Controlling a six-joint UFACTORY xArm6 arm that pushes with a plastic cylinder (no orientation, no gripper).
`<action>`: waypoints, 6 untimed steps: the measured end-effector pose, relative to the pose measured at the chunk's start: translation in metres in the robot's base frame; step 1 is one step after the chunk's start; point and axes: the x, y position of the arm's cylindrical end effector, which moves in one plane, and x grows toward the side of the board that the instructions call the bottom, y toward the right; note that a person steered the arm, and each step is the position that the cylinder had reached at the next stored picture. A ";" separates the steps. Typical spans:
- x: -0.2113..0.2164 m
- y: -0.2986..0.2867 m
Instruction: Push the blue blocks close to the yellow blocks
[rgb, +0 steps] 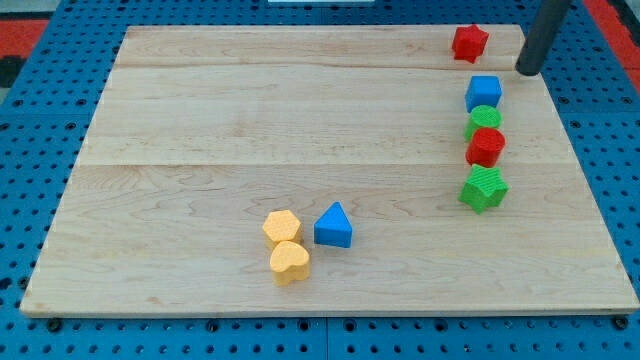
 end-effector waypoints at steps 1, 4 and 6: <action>0.034 -0.023; 0.038 -0.103; 0.003 -0.138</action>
